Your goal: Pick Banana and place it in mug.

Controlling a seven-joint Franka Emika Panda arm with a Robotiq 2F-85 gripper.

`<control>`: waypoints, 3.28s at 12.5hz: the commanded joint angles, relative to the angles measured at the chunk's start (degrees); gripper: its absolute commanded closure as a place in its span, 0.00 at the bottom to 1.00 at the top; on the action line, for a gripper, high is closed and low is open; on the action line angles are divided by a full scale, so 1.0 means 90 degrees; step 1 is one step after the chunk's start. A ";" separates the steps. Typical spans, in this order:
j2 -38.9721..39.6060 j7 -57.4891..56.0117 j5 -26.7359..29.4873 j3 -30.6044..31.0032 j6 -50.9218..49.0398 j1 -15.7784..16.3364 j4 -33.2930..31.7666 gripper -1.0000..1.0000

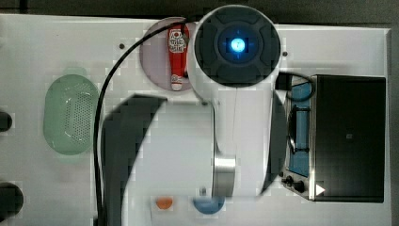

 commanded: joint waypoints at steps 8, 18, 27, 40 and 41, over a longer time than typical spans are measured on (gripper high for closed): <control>-0.1821 -0.1211 0.0046 -0.0194 0.0423 -0.0132 -0.3051 0.00; 0.0777 -0.4829 0.0042 -0.0069 0.4417 -0.0131 -0.4174 0.00; 0.2454 -0.4828 0.0043 0.0002 0.6100 -0.0137 -0.4169 0.16; 0.0091 -0.4796 0.0047 -0.0137 0.3901 -0.0177 -0.3817 0.75; -0.0237 -0.4795 0.0047 -0.0151 0.3381 -0.0176 -0.3663 0.75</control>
